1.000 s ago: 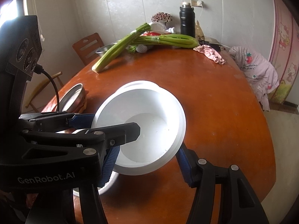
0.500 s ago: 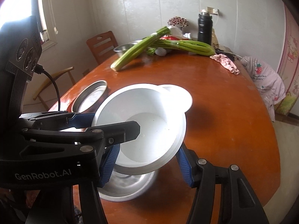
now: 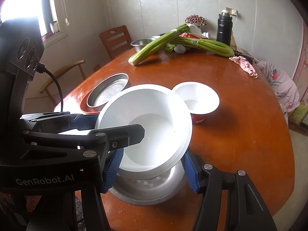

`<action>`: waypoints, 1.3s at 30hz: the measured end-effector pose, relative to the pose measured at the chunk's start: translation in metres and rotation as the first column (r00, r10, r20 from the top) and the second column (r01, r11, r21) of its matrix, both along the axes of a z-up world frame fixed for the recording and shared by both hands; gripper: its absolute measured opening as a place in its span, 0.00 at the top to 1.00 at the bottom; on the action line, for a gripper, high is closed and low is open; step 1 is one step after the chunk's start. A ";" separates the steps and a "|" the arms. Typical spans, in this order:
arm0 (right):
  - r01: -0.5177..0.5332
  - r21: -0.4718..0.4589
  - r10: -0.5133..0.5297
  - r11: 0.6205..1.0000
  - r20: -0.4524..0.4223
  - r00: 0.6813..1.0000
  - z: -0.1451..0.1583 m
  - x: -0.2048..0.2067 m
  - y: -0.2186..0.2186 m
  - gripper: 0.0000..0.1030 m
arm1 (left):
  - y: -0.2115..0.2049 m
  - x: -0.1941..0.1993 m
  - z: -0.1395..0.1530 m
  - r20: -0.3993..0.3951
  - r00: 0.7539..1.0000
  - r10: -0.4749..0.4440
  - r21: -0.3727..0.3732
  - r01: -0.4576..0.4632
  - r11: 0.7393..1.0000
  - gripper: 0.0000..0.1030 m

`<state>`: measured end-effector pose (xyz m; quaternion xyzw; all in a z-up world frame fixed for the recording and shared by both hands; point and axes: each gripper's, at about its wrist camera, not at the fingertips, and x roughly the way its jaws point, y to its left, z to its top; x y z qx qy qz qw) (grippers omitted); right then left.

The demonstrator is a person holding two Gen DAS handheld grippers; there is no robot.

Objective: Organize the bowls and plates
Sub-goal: 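Lift the white bowl with the left gripper and lower it into the steel bowl, then lower the large white bowl into the deep steel bowl with the left gripper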

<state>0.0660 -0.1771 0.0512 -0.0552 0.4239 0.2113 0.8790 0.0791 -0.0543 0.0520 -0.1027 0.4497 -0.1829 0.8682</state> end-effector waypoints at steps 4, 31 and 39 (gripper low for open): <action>-0.002 -0.003 0.002 1.000 -0.014 1.000 -0.005 0.000 0.001 0.39 | 0.000 0.000 -0.007 -0.015 1.000 -0.003 0.006 0.003 1.000 0.49; 0.007 0.001 -0.007 1.000 -0.126 0.992 -0.043 0.015 -0.008 0.39 | -0.011 0.017 -0.045 -0.107 0.994 -0.012 0.039 0.017 0.999 0.49; 0.006 -0.001 -0.006 1.000 -0.139 0.990 -0.049 0.019 -0.006 0.39 | -0.008 0.018 -0.047 -0.109 0.994 0.004 0.050 0.002 0.999 0.49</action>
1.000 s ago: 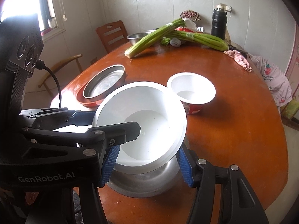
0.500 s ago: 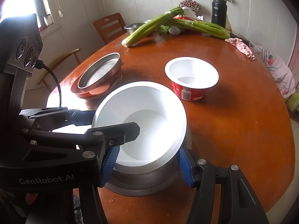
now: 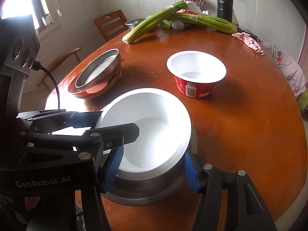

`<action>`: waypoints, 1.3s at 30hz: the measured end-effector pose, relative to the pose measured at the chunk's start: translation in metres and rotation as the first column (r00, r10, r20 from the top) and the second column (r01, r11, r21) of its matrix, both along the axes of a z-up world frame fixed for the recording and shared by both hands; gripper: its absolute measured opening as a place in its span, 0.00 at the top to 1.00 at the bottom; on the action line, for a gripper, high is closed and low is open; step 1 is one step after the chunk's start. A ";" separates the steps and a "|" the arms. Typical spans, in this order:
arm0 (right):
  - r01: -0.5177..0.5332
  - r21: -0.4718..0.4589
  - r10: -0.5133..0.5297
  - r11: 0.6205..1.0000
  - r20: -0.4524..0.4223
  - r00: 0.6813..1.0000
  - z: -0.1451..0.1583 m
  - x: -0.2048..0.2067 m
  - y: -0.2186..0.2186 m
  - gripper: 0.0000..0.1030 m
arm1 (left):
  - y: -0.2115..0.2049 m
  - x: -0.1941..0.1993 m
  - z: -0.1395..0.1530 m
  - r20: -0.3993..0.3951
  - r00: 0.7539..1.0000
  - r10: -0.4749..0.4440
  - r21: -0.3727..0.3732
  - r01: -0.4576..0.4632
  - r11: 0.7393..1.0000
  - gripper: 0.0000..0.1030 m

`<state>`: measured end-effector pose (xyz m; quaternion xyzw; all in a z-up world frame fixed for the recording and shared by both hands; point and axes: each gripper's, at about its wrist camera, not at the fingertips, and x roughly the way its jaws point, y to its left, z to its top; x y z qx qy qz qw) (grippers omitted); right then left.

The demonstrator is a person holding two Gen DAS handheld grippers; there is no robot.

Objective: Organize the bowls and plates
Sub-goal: 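Lower the large white bowl into the deep steel bowl with the left gripper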

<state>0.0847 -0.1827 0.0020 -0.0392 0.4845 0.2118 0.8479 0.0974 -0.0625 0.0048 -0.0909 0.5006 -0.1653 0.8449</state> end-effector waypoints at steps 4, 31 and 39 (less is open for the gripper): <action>-0.009 -0.005 0.009 1.000 -0.009 1.000 -0.003 0.001 0.003 0.39 | 0.002 0.000 0.000 0.001 1.000 0.006 0.000 -0.006 1.000 0.49; -0.021 -0.010 0.021 1.000 0.017 1.000 0.006 -0.009 -0.001 0.39 | 0.006 -0.006 0.014 0.053 0.998 0.025 0.024 -0.026 0.999 0.49; -0.018 -0.022 0.019 1.000 0.055 0.998 0.014 -0.014 -0.005 0.36 | 0.006 -0.007 0.021 0.073 0.997 0.032 0.035 -0.035 0.999 0.49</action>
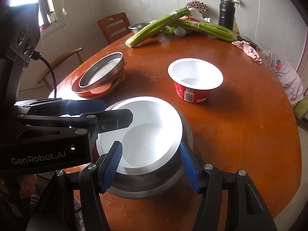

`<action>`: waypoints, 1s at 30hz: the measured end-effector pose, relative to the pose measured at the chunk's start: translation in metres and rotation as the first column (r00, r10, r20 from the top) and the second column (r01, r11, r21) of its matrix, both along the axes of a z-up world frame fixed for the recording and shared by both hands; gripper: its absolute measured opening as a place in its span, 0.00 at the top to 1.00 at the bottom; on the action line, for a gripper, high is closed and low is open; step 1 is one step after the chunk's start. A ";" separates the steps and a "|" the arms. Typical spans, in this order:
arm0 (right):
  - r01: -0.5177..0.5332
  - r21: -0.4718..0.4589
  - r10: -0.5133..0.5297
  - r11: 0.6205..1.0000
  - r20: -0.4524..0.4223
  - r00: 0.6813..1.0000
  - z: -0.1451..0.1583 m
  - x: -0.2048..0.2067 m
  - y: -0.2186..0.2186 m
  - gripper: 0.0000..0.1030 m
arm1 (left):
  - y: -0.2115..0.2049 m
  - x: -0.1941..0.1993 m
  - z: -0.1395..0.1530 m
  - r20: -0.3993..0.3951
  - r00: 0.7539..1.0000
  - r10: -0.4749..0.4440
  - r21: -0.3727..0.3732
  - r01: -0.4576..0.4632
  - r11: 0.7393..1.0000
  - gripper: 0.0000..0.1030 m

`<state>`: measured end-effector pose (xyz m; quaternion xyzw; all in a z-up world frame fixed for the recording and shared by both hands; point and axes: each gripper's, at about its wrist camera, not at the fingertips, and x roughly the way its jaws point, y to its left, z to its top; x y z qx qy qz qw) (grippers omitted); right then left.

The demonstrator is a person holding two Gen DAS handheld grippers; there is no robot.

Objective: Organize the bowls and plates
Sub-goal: 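Lower the large white bowl into the deep steel bowl with the left gripper, then open the left gripper and release the white bowl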

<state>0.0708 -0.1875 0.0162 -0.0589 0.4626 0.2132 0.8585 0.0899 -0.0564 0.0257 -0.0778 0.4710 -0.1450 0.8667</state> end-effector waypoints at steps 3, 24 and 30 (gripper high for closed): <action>0.001 0.002 -0.001 1.000 0.007 1.000 0.002 0.000 -0.003 0.35 | -0.001 0.000 0.003 0.006 1.000 0.003 0.007 -0.003 1.000 0.49; 0.046 0.009 -0.046 0.999 0.054 0.997 0.027 0.024 -0.024 0.35 | -0.009 0.023 0.022 0.032 0.999 0.011 0.050 -0.012 0.999 0.43; 0.070 0.016 -0.070 0.997 0.069 0.995 0.034 0.036 -0.031 0.35 | -0.009 0.034 0.026 0.040 0.999 0.008 0.052 -0.010 0.999 0.43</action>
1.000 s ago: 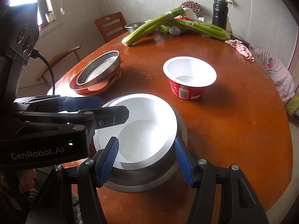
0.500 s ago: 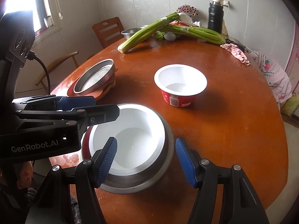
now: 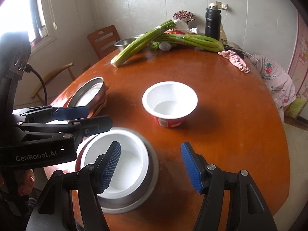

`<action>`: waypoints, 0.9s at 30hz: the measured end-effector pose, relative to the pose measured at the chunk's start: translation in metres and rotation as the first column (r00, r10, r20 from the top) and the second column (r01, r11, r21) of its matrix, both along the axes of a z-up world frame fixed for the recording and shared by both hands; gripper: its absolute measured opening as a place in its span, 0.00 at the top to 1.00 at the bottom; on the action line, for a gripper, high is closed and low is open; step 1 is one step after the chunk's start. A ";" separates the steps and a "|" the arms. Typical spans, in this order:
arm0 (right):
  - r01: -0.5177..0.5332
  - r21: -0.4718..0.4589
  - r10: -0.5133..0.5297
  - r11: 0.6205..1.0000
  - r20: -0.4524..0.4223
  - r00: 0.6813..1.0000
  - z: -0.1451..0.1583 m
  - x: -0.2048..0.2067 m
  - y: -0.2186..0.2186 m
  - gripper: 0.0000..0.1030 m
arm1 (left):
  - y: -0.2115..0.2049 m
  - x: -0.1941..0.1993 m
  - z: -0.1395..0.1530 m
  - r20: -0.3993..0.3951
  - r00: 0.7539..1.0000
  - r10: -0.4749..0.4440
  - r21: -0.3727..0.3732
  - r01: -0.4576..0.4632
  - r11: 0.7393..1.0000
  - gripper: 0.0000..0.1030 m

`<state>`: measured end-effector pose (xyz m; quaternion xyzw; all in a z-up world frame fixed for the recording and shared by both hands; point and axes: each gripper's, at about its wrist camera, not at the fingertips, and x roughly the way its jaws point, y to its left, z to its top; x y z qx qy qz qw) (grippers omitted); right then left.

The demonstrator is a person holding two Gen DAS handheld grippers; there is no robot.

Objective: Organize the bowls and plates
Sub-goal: 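Open the left gripper and release the white bowl, then move the left gripper to the red-sided white bowl and grasp its rim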

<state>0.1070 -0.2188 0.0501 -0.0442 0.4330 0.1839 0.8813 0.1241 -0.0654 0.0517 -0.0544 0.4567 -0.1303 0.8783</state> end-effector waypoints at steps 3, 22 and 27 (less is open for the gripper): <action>0.011 0.002 -0.011 1.000 0.003 1.000 0.003 0.008 -0.002 0.35 | 0.000 0.008 0.003 0.005 1.000 -0.002 0.006 0.002 1.000 0.43; 0.115 0.010 -0.115 0.993 0.035 0.993 0.020 0.069 -0.023 0.35 | -0.002 0.075 0.009 0.015 0.999 -0.033 0.030 0.033 0.999 0.42; 0.138 -0.001 -0.138 0.990 -0.005 0.990 0.007 0.086 -0.028 0.35 | -0.006 0.094 -0.003 -0.021 0.999 -0.046 0.031 0.046 0.998 0.42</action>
